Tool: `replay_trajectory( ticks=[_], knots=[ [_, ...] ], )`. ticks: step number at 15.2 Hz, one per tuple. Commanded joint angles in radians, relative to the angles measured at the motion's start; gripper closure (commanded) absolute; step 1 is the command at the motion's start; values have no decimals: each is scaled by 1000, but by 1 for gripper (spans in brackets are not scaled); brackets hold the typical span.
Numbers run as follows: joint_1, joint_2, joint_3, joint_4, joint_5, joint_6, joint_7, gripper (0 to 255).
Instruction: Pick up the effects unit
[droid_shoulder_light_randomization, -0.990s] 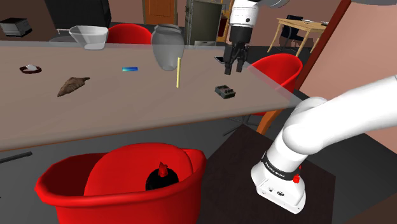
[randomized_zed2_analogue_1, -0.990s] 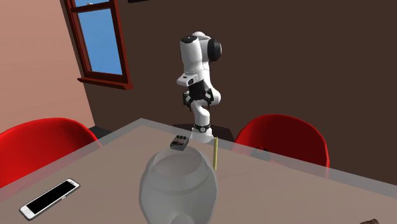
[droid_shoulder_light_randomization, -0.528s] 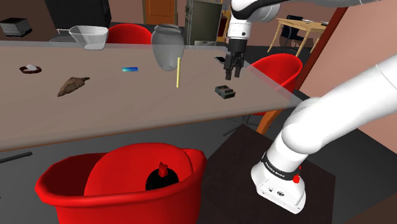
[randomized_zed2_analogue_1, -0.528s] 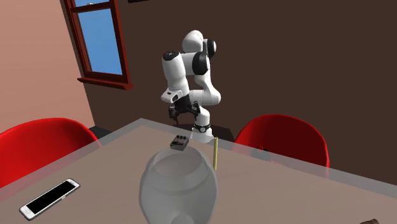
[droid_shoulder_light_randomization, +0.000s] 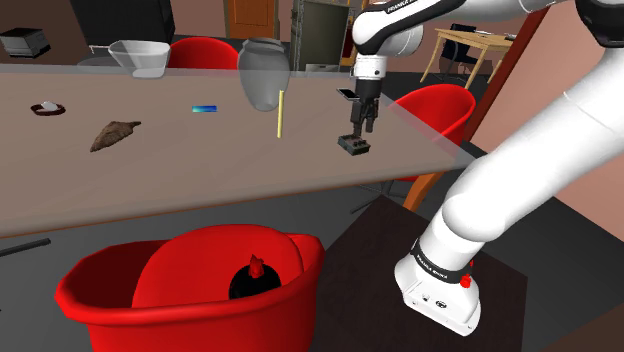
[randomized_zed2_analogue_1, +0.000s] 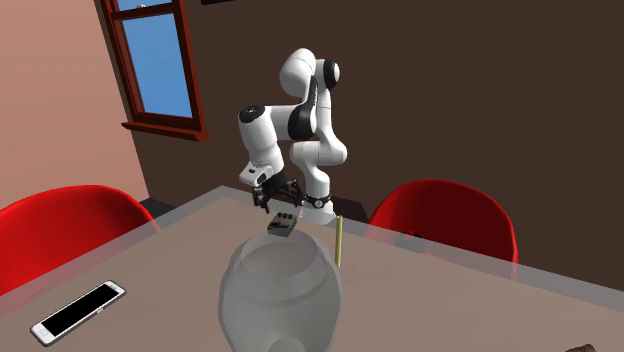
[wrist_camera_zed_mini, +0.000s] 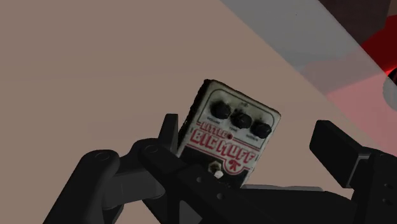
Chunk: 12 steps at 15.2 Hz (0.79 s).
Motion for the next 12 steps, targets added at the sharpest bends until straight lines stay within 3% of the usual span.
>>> replay_trajectory(
  ticks=[1,5,6,12],
  knots=[
    [-1,16,-5,-15,1,30,-8,0],
    [0,32,-8,-36,4,67,-13,0],
    [0,29,-8,-38,3,65,-12,255],
    [0,29,-8,-38,3,65,-12,255]
  ],
)
